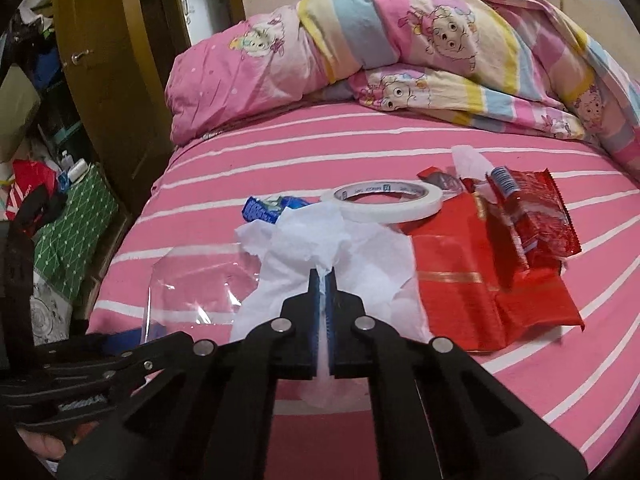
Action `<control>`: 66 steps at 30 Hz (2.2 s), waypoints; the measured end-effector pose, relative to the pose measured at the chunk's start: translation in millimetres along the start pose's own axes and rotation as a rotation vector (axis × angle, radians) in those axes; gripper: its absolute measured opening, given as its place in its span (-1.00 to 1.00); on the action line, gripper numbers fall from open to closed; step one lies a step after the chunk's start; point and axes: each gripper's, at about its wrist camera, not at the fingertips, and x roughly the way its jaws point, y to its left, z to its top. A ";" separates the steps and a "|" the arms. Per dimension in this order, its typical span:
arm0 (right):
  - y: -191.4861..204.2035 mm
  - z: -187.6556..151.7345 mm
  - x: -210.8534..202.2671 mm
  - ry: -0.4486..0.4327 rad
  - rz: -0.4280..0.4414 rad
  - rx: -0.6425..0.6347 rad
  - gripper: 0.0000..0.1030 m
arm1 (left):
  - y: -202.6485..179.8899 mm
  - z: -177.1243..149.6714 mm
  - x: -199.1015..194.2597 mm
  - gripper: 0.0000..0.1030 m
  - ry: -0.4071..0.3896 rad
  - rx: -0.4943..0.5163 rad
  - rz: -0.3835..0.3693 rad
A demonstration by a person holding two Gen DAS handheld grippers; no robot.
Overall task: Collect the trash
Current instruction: 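Grasp the clear plastic bag with the left tool while the right tool grasps the white tissue, then carry the clear bag and tissue with both tools over the trash bin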
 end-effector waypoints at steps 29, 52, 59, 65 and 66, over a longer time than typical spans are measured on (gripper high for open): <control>-19.9 -35.7 -162.4 -0.229 0.125 0.124 -0.95 | 5.0 -54.5 -102.2 -0.70 -0.184 -0.089 -0.167; -120.1 -212.5 -385.5 -0.327 -0.061 0.409 -0.95 | -202.0 -208.7 -121.2 -0.70 0.066 0.230 -0.401; -177.1 -279.7 -398.5 -0.255 -0.191 0.540 -0.95 | -270.8 -258.1 -71.5 -0.70 0.238 0.364 -0.352; -221.8 -334.4 -385.5 -0.182 -0.247 0.655 -0.95 | -303.9 -309.2 -8.5 -0.70 0.383 0.502 -0.295; -231.1 -345.3 -381.4 -0.161 -0.255 0.683 -0.95 | -307.9 -316.0 0.9 -0.70 0.408 0.519 -0.292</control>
